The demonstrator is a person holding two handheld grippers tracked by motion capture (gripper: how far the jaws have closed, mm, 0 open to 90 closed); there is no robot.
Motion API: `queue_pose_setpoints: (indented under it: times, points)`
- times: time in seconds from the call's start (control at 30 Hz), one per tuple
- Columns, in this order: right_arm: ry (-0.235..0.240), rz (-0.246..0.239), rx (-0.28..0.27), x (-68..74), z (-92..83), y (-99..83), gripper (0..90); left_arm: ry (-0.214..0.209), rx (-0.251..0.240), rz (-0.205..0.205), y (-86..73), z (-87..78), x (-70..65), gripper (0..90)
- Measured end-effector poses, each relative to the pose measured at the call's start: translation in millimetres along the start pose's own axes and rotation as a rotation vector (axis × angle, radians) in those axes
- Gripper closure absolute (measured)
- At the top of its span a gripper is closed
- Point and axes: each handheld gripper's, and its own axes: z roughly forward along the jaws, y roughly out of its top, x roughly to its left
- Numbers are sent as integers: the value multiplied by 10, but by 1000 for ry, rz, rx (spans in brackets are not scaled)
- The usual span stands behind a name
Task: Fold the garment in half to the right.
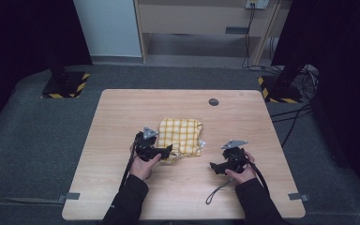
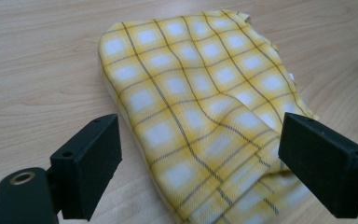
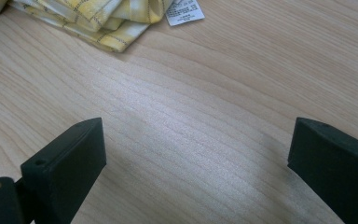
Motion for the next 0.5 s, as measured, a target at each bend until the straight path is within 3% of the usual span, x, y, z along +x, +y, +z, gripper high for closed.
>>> queue_pose_setpoints:
  times: [0.1,0.27,0.5]
  points:
    - [-2,0,0,-3,-2,-2,40,6,10,0,7,67,-19,124]
    - [-4,-2,-1,-11,-10,-2,40,22,70,42,-42,176,-75,113]
    - [-11,-7,0,-8,-13,-3,41,14,102,39,-168,259,-66,114]
